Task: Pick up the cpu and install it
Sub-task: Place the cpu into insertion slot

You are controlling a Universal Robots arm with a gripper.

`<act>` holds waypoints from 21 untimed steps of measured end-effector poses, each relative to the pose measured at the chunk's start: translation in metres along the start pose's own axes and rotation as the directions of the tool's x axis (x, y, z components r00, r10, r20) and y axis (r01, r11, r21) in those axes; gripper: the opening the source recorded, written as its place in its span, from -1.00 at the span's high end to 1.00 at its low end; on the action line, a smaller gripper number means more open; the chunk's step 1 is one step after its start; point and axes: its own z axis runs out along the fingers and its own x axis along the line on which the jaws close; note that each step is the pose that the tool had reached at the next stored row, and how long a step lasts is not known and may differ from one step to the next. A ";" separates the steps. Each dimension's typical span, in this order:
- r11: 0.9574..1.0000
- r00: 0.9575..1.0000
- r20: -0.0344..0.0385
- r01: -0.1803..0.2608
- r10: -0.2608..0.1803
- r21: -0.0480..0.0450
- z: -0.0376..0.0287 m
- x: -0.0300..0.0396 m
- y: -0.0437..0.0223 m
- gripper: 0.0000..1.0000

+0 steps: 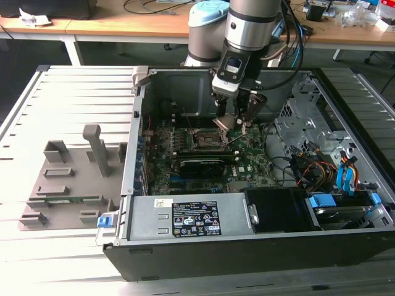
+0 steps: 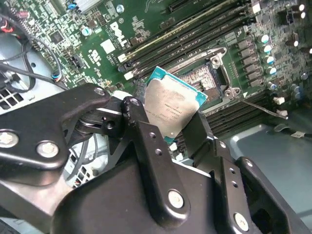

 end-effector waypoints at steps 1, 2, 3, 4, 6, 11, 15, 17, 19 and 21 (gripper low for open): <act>1.000 1.000 -0.001 -0.011 0.011 0.000 0.0001 0.0000 0.0000 -0.09; 1.000 1.000 -0.002 -0.029 0.029 0.001 0.0001 0.0000 0.0000 -0.09; 0.999 0.999 -0.002 -0.041 0.041 0.001 0.0002 0.0000 0.0000 -0.09; 0.999 0.999 -0.003 -0.052 0.052 0.002 0.0003 0.0000 0.0000 -0.09; 0.997 0.997 -0.004 -0.075 0.075 0.003 0.0006 0.0000 0.0000 -0.09; 0.987 0.987 -0.009 -0.159 0.159 0.006 0.0012 0.0000 0.0001 -0.09; 0.969 0.969 -0.014 -0.245 0.245 0.010 0.0019 0.0001 0.0001 -0.09; 0.960 0.960 -0.016 -0.280 0.280 0.011 0.0023 0.0001 0.0001 -0.09; 0.937 0.937 -0.019 -0.348 0.349 0.015 0.0032 0.0001 0.0002 -0.09; 0.915 0.915 -0.022 -0.403 0.404 0.018 0.0039 0.0001 0.0002 -0.09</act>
